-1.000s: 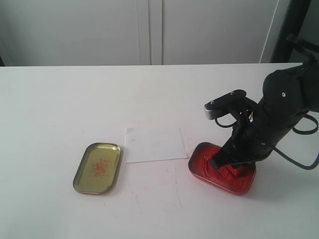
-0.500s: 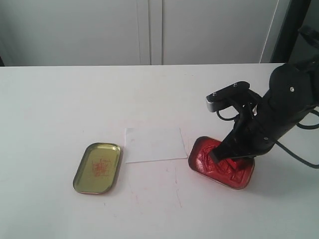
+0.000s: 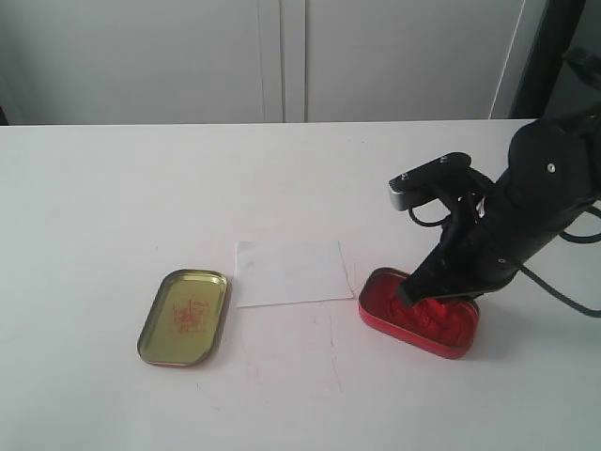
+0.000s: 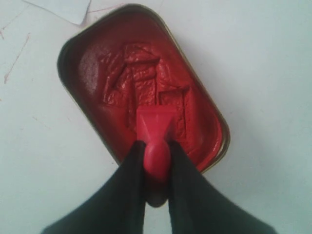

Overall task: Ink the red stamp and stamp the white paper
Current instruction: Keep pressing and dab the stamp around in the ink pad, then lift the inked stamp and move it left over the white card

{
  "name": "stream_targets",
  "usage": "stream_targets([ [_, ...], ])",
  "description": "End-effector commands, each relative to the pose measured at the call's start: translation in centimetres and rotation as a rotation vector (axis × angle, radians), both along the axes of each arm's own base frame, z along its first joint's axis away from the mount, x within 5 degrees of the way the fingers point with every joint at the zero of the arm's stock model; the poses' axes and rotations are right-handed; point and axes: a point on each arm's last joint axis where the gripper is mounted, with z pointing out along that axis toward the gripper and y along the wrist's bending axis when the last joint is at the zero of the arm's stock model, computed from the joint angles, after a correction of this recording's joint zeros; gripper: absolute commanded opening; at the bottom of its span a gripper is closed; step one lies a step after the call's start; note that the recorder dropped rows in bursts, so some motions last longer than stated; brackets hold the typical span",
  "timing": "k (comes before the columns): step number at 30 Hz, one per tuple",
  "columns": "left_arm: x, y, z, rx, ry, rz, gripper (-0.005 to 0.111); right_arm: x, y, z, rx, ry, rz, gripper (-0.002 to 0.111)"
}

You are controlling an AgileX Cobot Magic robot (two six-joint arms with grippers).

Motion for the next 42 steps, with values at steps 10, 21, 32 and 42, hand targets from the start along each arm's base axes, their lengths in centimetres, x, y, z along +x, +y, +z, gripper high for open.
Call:
stream_targets([
  [10,-0.1,0.0,-0.4,0.0,0.023,0.0,0.0,0.1,-0.3,0.4,0.022,-0.013,-0.055,0.0],
  [21,-0.1,0.0,-0.4,0.0,0.023,0.0,0.0,1.1,0.1,1.8,0.053,-0.05,-0.089,0.0],
  [32,-0.1,0.0,-0.4,0.0,0.023,0.0,0.0,2.1,0.5,2.9,0.05,-0.024,-0.11,0.0],
  [42,-0.1,0.0,-0.4,0.0,0.023,0.0,0.0,3.8,1.2,3.9,0.051,0.002,-0.13,0.0],
])
